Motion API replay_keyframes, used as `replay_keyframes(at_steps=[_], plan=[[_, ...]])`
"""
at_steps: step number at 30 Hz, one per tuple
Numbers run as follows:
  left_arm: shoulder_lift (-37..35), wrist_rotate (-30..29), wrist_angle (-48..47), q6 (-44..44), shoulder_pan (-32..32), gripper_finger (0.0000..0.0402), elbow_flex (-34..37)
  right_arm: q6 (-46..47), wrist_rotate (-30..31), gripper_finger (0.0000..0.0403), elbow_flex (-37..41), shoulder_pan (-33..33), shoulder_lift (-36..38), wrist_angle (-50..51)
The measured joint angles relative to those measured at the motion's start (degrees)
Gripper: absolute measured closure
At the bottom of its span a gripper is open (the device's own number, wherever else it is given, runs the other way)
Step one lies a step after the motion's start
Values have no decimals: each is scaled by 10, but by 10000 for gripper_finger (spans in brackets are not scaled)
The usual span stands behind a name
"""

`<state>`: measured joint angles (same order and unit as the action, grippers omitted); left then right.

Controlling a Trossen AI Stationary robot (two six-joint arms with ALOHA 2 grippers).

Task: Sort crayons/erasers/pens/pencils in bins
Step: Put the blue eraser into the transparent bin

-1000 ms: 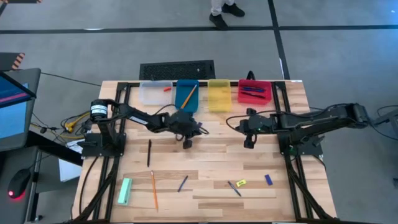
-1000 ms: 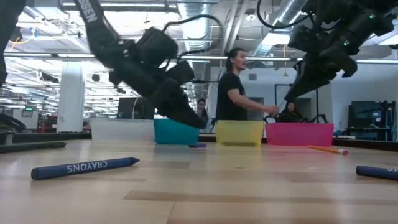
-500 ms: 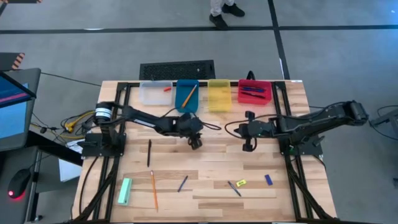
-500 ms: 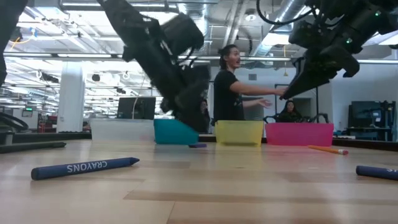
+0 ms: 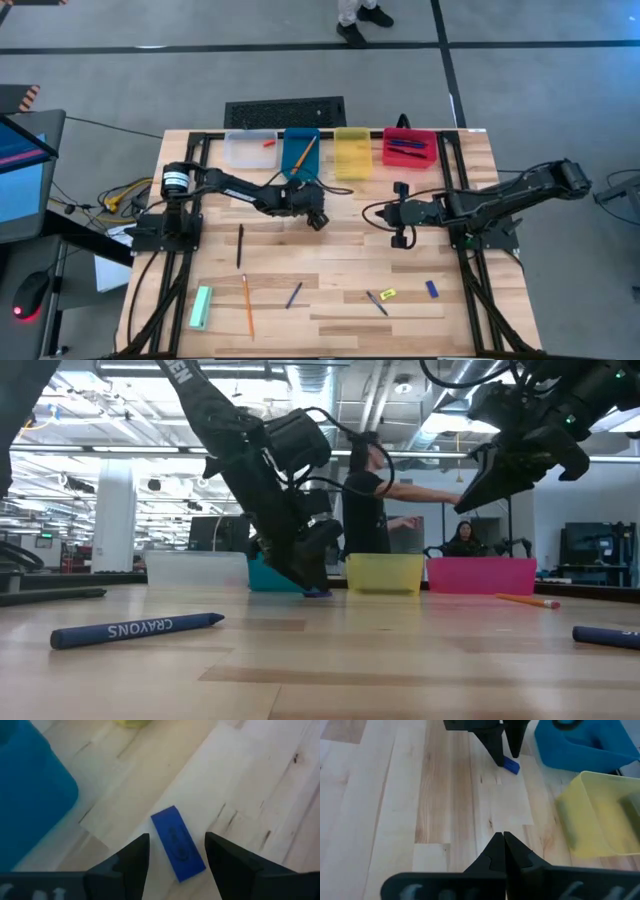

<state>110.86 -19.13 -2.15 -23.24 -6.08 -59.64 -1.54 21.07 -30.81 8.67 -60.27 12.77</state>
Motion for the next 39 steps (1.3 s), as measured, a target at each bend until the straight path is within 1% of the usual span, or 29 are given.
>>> replay_keyframes(at_steps=[4, 6, 12, 18, 22, 24, 27, 32, 39], plan=[[10, 14, 4, -7, -6, 228, 0, -1, 0, 400, 0, 3, 0, 0], [20, 6, 10, -17, -7, 234, -2, 0, 0, 400, 0, 3, 0, 1], [38, 10, 19, -22, -10, 256, -3, -3, 0, 400, 0, 3, 0, 0], [37, 25, 20, 20, -10, 297, -2, -4, 0, 400, 0, 3, 0, 1], [33, 56, 17, 68, -11, 330, -2, -4, 0, 400, 0, 3, 0, 1], [26, 61, 13, 90, -10, 339, -2, -4, 0, 400, 0, 3, 0, 1], [16, 57, 2, 118, -5, 342, -2, -4, 0, 400, 0, 3, 0, 2], [-21, 66, -61, 164, 8, 340, 3, -4, 0, 400, 0, 3, 0, 2], [-70, 57, -128, 186, 16, 345, 3, -4, 0, 400, 0, 3, 0, 3]])
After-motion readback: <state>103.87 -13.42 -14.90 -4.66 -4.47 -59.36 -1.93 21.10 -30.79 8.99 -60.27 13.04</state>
